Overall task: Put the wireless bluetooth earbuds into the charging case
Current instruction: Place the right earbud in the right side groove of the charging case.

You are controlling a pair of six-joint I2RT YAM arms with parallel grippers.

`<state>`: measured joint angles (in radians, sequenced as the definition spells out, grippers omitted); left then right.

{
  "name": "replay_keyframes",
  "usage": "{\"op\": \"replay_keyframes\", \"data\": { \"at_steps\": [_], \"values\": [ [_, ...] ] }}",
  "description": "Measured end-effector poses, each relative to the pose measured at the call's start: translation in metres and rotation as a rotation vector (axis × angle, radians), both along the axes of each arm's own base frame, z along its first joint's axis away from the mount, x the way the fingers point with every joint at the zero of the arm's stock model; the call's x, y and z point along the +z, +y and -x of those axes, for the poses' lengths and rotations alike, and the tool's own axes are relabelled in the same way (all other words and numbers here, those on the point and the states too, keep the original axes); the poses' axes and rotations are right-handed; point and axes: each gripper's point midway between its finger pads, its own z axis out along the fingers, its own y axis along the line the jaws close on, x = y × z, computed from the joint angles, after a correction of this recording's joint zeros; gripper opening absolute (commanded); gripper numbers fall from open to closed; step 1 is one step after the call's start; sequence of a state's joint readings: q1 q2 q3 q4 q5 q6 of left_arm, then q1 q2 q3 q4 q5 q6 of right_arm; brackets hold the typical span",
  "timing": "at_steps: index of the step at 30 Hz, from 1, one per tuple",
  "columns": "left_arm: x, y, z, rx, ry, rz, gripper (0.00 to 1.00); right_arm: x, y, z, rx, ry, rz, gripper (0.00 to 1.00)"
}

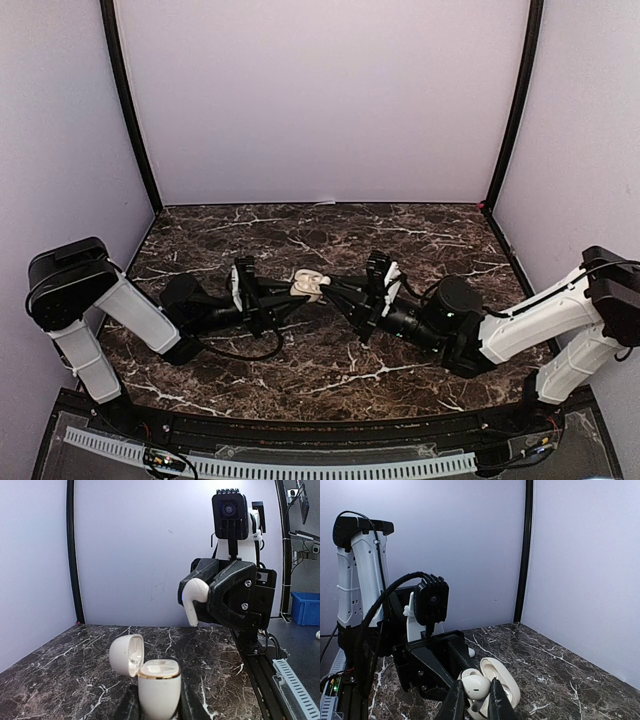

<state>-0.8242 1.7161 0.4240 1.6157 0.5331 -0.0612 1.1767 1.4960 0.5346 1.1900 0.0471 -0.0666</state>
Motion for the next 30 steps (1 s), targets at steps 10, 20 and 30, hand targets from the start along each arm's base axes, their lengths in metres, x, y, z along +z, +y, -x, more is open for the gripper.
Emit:
{"op": "replay_keyframes", "data": {
  "at_steps": [10,20,30],
  "values": [
    [0.006,0.001,0.001,-0.003,-0.003,0.013,0.0,-0.009,0.003,-0.001,0.004,0.027,0.011,0.06],
    [0.007,-0.002,0.007,-0.031,0.01,0.016,0.0,-0.017,0.005,-0.003,0.0,0.043,0.021,0.05],
    [0.006,-0.004,0.016,-0.076,0.008,0.011,0.0,-0.011,0.005,-0.004,-0.006,0.043,-0.005,0.06]
  ]
}}
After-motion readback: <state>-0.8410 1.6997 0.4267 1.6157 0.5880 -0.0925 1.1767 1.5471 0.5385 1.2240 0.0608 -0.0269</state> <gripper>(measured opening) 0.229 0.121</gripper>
